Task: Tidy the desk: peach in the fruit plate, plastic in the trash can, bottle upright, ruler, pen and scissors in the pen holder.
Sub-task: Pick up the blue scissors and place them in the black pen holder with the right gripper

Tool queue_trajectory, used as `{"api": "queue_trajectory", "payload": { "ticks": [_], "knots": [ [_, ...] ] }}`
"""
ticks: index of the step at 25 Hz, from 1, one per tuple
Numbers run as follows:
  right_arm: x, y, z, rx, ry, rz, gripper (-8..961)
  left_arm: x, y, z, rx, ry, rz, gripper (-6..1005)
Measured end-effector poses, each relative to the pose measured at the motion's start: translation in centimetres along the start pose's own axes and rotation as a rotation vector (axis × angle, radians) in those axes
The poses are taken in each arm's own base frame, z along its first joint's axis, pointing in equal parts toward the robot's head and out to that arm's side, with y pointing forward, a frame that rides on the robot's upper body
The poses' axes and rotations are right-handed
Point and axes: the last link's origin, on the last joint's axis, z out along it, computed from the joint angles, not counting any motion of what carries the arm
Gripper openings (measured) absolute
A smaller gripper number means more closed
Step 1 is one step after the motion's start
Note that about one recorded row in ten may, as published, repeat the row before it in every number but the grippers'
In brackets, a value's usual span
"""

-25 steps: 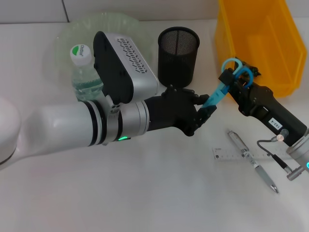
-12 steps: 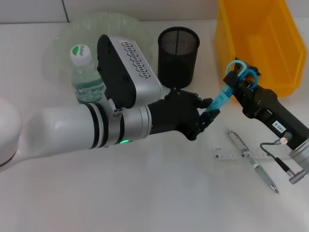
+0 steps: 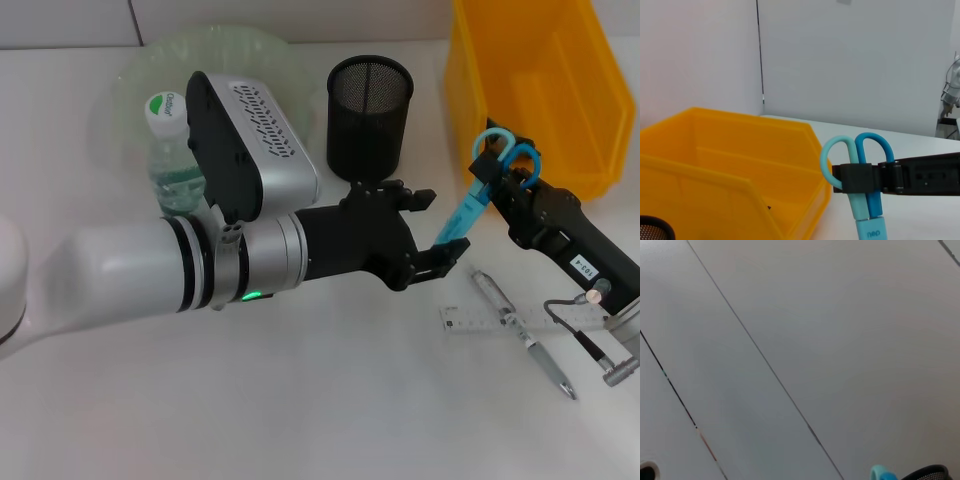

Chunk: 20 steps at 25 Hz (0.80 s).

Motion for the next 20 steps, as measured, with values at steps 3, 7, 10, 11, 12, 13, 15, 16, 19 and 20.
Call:
{"api": "queue_trajectory", "payload": {
  "ticks": [3, 7, 10, 11, 12, 13, 15, 16, 19, 20],
  "knots": [
    [-0.1, -0.1, -0.3, 0.009, -0.014, 0.002, 88, -0.1, -0.1, -0.2, 0.006, 0.007, -0.012, 597],
    [-1.0, -0.4, -0.6, 0.015, -0.053, -0.005, 87, -0.3, -0.4, -1.0, 0.019, 0.025, -0.043, 758],
    [-2.9, -1.1, -1.3, 0.017, -0.121, -0.010, 87, -0.7, -0.6, -2.3, 0.018, 0.051, -0.064, 812],
    [-4.7, -1.8, -1.6, 0.015, -0.165, -0.016, 87, -0.9, -0.7, -2.7, 0.016, 0.065, -0.072, 820],
    [-4.7, -1.8, -1.6, 0.015, -0.165, -0.016, 87, -1.0, -0.7, -2.9, 0.015, 0.072, -0.076, 827],
    [-6.2, -2.4, -1.4, 0.003, -0.190, -0.031, 87, -1.0, -0.7, -2.9, 0.015, 0.072, -0.076, 834],
    [-7.0, -2.7, -1.2, -0.005, -0.194, -0.039, 87, -2.0, -0.8, -5.0, -0.019, 0.164, -0.109, 841],
    [-8.5, -3.1, -0.2, -0.032, -0.194, -0.056, 87, -2.6, -0.8, -5.9, -0.042, 0.203, -0.121, 841],
    [-10.0, -3.4, 1.2, -0.068, -0.189, -0.067, 87, -3.1, -0.9, -6.5, -0.060, 0.222, -0.134, 841],
    [-10.7, -3.4, 2.2, -0.087, -0.183, -0.072, 87, -4.1, -1.1, -7.2, -0.089, 0.246, -0.162, 841]
  ]
}}
